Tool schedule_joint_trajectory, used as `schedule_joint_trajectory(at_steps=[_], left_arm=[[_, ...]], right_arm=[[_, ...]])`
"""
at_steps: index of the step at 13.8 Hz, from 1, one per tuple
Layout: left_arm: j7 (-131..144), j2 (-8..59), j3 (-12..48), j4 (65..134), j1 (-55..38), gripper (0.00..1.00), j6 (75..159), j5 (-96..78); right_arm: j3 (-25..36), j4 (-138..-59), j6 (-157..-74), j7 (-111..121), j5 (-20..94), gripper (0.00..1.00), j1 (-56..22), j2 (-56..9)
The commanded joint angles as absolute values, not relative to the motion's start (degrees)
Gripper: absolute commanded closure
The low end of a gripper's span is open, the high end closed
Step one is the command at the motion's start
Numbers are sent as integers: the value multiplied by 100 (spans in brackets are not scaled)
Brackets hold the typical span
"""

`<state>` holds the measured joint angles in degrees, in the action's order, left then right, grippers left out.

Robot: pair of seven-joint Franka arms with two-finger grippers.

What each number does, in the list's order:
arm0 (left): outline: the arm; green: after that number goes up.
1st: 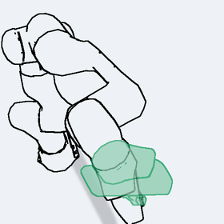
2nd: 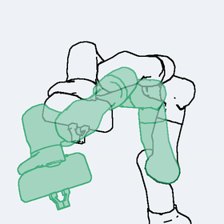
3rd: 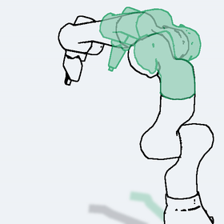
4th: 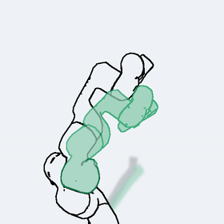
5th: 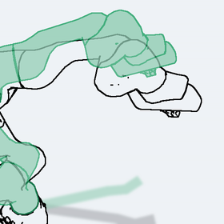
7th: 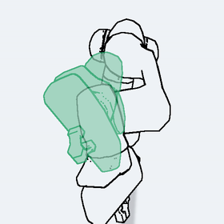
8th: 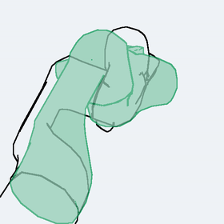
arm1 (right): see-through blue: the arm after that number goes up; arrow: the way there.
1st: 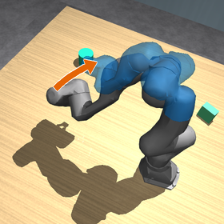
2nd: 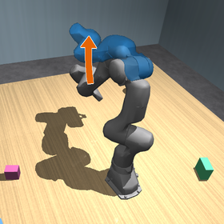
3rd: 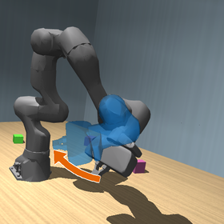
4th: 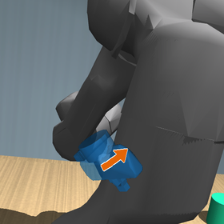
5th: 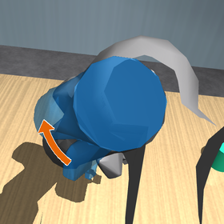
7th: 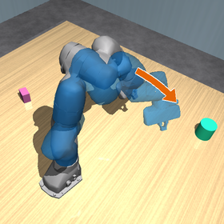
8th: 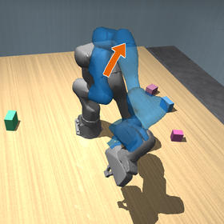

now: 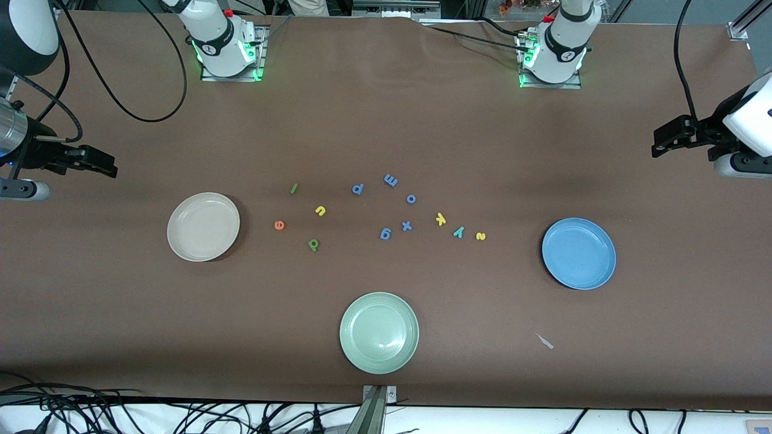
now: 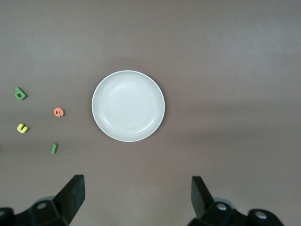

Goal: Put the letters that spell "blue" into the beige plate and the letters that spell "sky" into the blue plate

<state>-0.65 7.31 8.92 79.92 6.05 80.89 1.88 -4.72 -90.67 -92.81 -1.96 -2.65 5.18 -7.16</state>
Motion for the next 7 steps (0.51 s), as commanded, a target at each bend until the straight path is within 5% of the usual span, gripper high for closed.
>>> schedule_joint_trajectory(at_steps=[1,7], left_arm=[[-105,773,896,7866,720,0,7998,114],[-97,1018,958,7945,607,0,8042,140]], right_arm=[[-554,-9097,-9299,-255,-246,0,545,-685],[-571,-9070,-9395,-132,-255,0,71,-1106]])
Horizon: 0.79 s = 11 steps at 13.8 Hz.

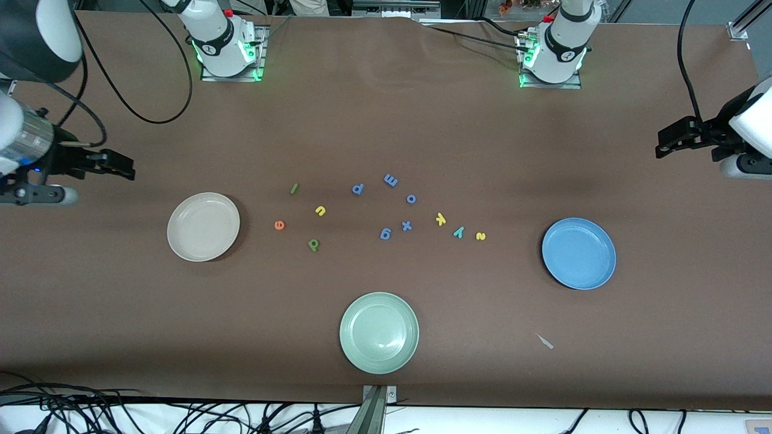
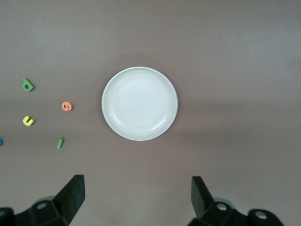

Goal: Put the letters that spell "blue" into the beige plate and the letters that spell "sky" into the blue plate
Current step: 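Move the right gripper to the l while the left gripper nears the z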

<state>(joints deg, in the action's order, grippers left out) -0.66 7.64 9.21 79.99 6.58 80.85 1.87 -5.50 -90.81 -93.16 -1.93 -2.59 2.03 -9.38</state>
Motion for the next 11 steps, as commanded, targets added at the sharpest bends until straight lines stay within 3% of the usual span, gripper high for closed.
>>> schedule_joint_trajectory(at_steps=[1,6,11], left_arm=[[-97,1254,967,7884,589,0,8042,141],[-105,1344,967,7901,554,0,8287,62],[-9,1511,949,8622,-350,0,9623,-53]], right_arm=[[-589,-9070,-9404,-141,-255,0,-86,-1238],[-589,-9114,-9956,-455,-53,0,-641,-1923],[-598,-9771,-11010,-1870,-53,0,-1072,-2171]])
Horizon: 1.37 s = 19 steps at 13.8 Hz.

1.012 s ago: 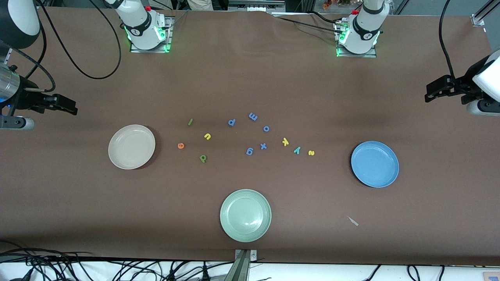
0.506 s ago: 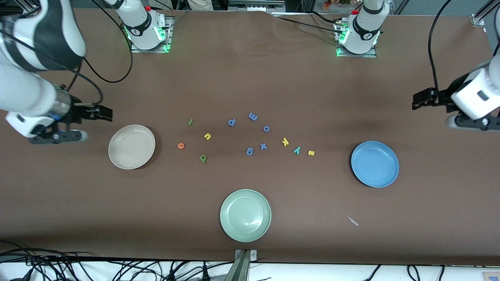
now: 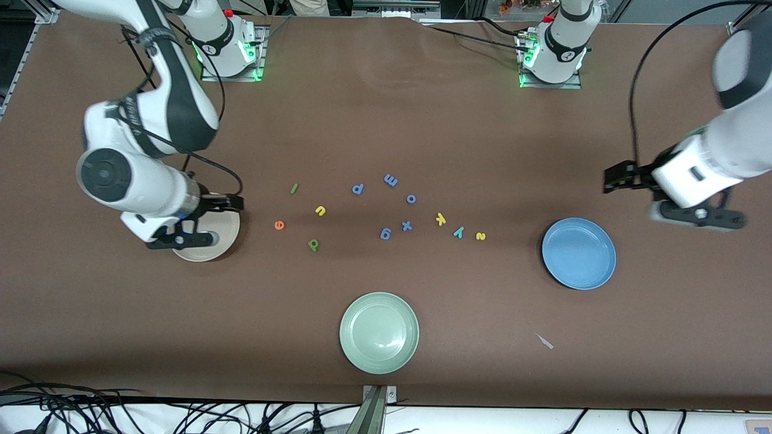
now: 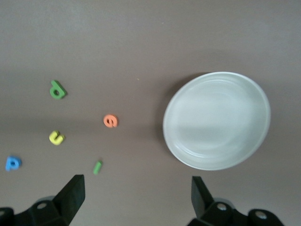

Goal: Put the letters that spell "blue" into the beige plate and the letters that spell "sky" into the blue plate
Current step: 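Move the right gripper to the l while the left gripper nears the z, then grasp the l with the right gripper while the left gripper grasps the z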

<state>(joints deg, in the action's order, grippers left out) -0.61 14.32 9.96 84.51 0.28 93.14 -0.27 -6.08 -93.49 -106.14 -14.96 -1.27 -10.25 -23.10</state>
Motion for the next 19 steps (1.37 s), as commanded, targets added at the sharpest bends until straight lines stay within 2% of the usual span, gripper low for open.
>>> schedule_joint_trajectory(at_steps=[1,3,7,9,15,18,19], left_arm=[[9,1625,949,8631,-352,0,9763,-105],[18,1626,949,8989,-465,0,10315,-123],[61,1582,932,10596,-773,0,12711,-385],[70,1722,932,11099,-904,0,13584,-938],[18,2389,783,11145,-1160,0,13781,-1099],[52,2880,520,10953,-1404,0,13781,-1099],[79,3013,327,10803,-1589,6,13773,-1107]], right_arm=[[-659,-10026,-11256,-2063,-53,0,-1072,-2136],[-896,-10509,-11634,-2616,-61,0,-1072,-2022],[-1247,-11423,-12671,-3619,-70,0,-1072,-1916],[-1405,-11916,-13339,-4093,-88,0,-1072,-1872],[-1503,-12822,-14254,-4728,-88,0,-1072,-1924],[-1503,-12867,-14370,-4983,-88,0,-1098,-2109],[-1503,-12867,-14370,-5036,-88,0,-1194,-2135]])
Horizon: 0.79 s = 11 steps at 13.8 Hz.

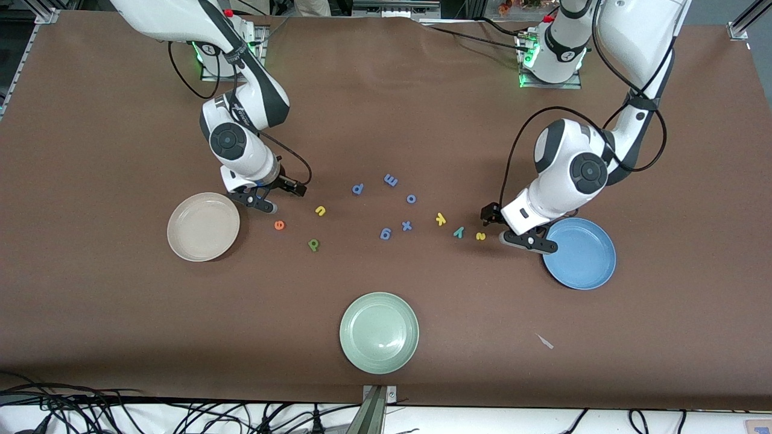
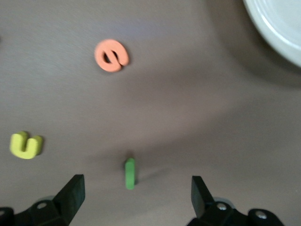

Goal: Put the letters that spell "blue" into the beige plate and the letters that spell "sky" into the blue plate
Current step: 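Grasp the l with the right gripper while the left gripper grasps the z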

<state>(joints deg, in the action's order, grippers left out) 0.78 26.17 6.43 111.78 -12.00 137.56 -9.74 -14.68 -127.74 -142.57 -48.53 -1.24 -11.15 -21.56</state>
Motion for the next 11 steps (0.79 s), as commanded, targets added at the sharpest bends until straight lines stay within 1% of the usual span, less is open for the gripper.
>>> schedule_joint_trajectory(at_steps=[1,4,5,7,8,10,11], left_arm=[[105,3110,256,10680,-1713,7,13772,-1134],[491,3383,150,10267,-1880,7,13772,-1134],[579,3462,19,10196,-2029,7,13772,-1142],[606,3524,-219,10160,-2275,7,13746,-1143],[624,3524,-237,10160,-2320,7,13720,-1134],[668,3577,-333,10169,-2338,8,13598,-1134],[677,3673,-343,10160,-2434,10,13527,-1125]], right_arm=[[-1503,-12858,-14388,-5123,-88,0,-1248,-2188],[-1503,-12858,-14686,-5256,-88,1,-1336,-2399],[-1503,-12858,-14704,-5256,-88,2,-1336,-2426],[-1503,-12858,-14730,-5256,-97,10,-1336,-2452],[-1503,-12850,-14739,-5256,-97,17,-1336,-2478],[-1494,-12850,-14739,-5265,-97,42,-1336,-2479],[-1494,-12841,-14748,-5265,-88,54,-1327,-2479]])
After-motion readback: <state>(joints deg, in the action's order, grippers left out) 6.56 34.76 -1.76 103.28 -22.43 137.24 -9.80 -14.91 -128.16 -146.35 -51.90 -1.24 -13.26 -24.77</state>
